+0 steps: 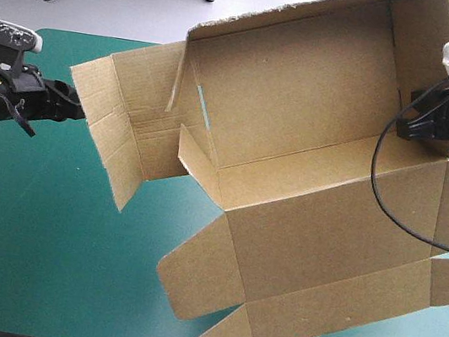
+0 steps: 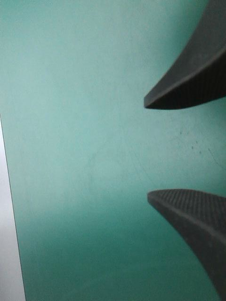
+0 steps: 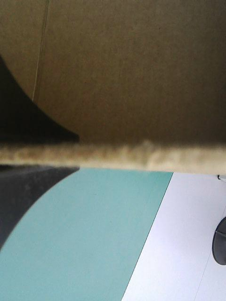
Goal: Fold the box
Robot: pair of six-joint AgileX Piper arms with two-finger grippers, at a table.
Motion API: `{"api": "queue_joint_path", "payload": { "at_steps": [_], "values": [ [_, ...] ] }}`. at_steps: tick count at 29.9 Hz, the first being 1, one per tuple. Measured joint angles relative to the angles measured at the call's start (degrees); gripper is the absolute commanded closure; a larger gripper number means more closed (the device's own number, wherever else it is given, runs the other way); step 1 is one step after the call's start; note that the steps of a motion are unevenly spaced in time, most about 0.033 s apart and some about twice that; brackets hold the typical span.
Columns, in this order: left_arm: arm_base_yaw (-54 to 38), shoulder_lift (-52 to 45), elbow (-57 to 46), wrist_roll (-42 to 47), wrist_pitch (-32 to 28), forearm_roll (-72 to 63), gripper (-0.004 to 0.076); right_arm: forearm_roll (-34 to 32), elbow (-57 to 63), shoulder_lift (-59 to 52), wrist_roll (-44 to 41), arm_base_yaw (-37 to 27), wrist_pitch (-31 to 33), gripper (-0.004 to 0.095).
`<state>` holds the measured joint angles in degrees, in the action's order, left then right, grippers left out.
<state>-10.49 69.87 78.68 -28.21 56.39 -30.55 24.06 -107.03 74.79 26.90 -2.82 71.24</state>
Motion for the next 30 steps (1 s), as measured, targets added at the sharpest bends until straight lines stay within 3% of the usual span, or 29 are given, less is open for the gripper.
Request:
{"api": "queue_joint_path", "payload": {
  "at_steps": [6, 13, 23, 30],
  "values": [
    [0.0, 0.0, 0.0, -4.64, 4.31, -10.07, 0.0353, 0.37, -0.04, -0.1, 0.0, 0.0, 0.01, 0.0933],
    [0.0, 0.3, 0.0, -13.12, 13.63, -28.88, 0.0353, 3.74, -0.04, 1.65, 0.72, 0.0, 0.01, 0.0933],
    [0.34, 0.41, 0.0, -16.2, 14.5, -40.31, 0.0353, 5.39, -0.04, 5.15, 1.72, 0.0, -0.05, 0.0933],
    [6.12, 0.41, 0.0, -16.37, 14.43, -41.5, 0.0352, 6.98, -0.04, 7.24, 1.78, 0.0, -0.83, 0.0931]
  ]
}}
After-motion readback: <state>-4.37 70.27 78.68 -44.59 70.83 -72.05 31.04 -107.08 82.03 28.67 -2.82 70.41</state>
